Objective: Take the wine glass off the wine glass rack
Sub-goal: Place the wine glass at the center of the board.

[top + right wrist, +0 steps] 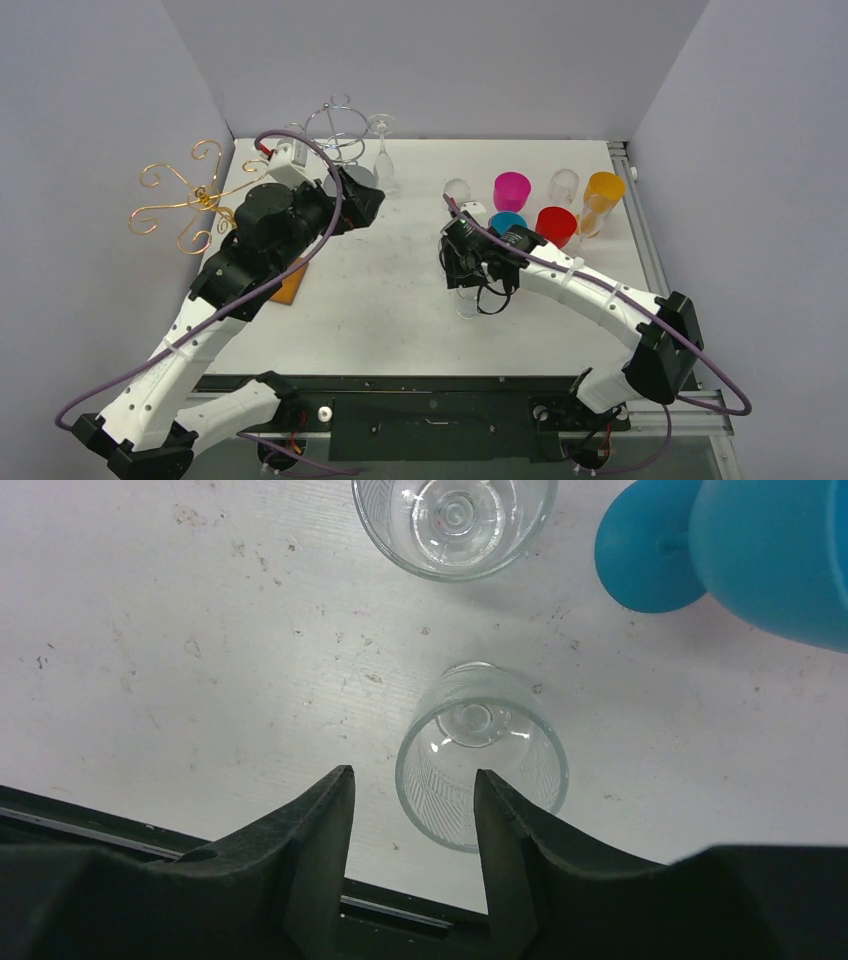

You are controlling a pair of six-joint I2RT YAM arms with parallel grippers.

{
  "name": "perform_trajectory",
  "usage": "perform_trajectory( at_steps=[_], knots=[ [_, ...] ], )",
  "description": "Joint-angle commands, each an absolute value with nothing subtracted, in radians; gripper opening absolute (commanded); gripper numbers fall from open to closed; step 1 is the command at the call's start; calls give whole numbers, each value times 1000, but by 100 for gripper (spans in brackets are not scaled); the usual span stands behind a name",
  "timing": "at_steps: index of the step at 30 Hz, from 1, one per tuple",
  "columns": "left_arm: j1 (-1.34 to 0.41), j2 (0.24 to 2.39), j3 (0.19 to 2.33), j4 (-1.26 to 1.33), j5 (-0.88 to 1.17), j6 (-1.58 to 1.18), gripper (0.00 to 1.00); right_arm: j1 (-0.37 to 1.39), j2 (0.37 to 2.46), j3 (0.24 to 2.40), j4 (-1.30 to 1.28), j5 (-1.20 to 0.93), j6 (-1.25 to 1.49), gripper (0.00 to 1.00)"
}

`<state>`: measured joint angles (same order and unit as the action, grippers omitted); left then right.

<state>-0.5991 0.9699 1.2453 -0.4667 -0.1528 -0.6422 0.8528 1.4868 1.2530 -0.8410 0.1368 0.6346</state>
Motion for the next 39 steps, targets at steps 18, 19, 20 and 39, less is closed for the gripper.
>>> perform_trajectory(
  at_steps=[18, 19, 20, 39],
  knots=[
    [-485, 1172, 1504, -405, -247, -616, 96, 671, 1393, 1551, -665, -78, 654, 55],
    [-483, 1176, 1512, -405, -251, -611, 96, 655, 1414, 1577, -629, -87, 666, 55],
    [-475, 1191, 1517, -408, -258, -601, 97, 646, 1454, 1626, -610, -95, 670, 55],
    [-479, 1510, 1585, -229, -510, -858, 73, 517, 1682, 1802, -391, -183, 810, 56]
  ],
)
